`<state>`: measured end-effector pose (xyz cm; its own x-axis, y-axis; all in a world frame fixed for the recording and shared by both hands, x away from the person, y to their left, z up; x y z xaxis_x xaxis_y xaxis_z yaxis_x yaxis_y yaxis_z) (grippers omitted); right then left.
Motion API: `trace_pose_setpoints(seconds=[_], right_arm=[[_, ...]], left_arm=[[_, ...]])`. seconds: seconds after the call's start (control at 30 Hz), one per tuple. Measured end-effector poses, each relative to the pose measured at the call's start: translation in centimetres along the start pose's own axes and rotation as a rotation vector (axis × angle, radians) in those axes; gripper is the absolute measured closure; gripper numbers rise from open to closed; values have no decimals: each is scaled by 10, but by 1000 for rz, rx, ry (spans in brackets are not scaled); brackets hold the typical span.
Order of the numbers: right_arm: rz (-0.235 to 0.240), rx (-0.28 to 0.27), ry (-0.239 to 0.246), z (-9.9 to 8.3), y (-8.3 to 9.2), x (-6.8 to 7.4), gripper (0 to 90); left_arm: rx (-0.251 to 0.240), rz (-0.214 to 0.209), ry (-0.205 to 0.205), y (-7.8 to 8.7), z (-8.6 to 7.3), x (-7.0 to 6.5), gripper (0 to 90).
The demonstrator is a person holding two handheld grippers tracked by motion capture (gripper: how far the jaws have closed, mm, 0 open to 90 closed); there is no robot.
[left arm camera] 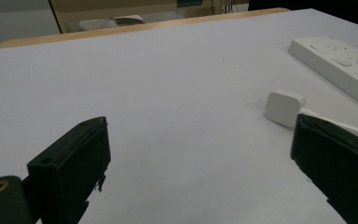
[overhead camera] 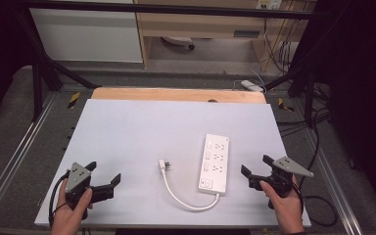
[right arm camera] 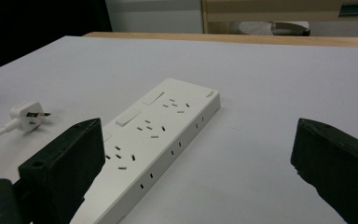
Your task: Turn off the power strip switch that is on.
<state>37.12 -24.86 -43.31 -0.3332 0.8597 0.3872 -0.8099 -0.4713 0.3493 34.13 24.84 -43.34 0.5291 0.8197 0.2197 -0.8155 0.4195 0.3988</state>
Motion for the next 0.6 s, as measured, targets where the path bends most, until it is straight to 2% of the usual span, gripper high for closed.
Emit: trace_pose_setpoints(seconds=[0.4, 0.6], right_arm=[[14, -10, -10, 11, 2, 7, 33], [7, 12, -3, 22, 1, 6, 32]], left_arm=[[-3, 2, 4, 0, 0, 1, 46], [7, -10, -7, -1, 0, 0, 46]])
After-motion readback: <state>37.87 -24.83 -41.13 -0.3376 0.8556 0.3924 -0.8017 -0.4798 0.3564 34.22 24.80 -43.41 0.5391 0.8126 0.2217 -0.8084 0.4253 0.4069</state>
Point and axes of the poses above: each handheld gripper's, and its own axes: y roughly backward along the jaws, z roughly out of its top, x roughly to its left, the point moved 5 cm from there along -y, roughly forward along the jaws, and after that the axes turned 15 degrees about -y, right-handed, at the moved point
